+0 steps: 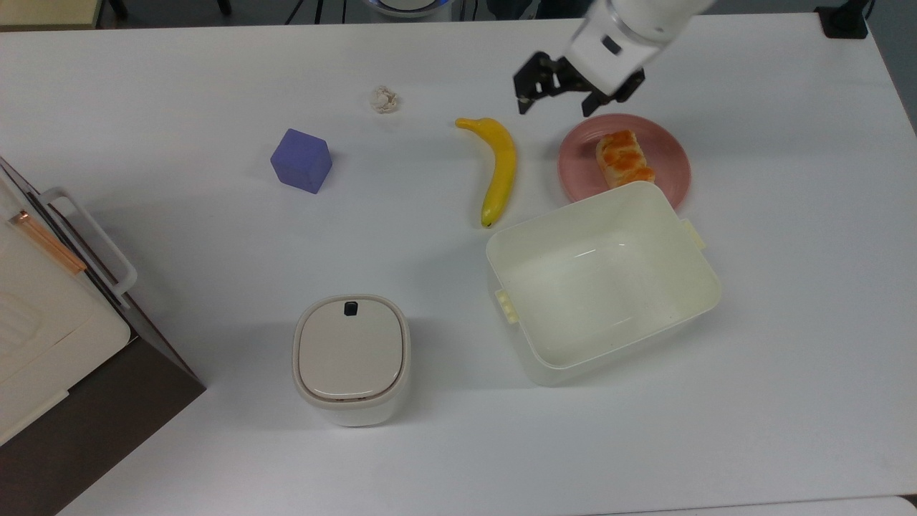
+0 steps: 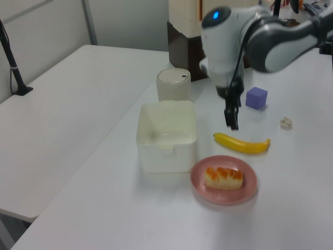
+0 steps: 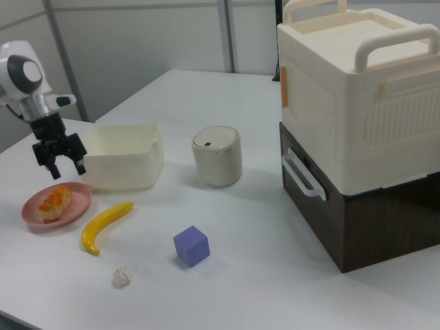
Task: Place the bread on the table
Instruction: 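Move the open gripper over the bread roll on the pink plate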
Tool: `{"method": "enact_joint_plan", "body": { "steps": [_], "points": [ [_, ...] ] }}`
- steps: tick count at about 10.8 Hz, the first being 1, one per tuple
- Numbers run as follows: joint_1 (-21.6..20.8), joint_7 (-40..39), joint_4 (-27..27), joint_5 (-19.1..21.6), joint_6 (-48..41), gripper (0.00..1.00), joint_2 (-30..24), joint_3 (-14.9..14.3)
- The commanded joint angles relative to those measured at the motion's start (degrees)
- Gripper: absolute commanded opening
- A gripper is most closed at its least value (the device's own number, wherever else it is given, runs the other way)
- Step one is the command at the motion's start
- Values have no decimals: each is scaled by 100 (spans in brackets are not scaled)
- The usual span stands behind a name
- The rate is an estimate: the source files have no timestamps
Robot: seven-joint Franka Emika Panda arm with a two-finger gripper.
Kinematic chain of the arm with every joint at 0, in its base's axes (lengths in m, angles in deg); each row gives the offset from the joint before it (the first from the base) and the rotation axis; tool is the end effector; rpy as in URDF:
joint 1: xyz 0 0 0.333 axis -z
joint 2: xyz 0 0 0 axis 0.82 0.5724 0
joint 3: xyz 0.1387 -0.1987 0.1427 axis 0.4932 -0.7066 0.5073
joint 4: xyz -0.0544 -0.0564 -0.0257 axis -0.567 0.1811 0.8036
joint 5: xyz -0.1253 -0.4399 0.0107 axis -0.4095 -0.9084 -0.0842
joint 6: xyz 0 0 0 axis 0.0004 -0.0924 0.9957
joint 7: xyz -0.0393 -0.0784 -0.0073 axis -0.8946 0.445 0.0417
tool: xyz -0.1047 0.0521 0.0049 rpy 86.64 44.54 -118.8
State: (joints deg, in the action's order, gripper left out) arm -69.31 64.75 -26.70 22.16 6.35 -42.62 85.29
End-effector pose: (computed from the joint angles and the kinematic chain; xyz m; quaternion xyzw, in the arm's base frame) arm 0.5924 0.3027 0.3724 0.9832 0.0784 -0.0724 0.1483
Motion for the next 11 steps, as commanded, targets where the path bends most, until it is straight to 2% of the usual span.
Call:
{"method": "enact_joint_plan", "body": {
  "steps": [1, 4, 6, 8, 11],
  "points": [
    [-527, 148, 74, -190, 51, 100, 191, -38],
    [-984, 26, 144, -182, 51, 100, 445, -12],
    [-994, -299, 293, -208, 25, 100, 778, 181],
    [-994, -326, 373, -531, 24, 100, 1138, 356],
    [-951, -423, 373, -770, 51, 100, 1438, 375]
  ]
}}
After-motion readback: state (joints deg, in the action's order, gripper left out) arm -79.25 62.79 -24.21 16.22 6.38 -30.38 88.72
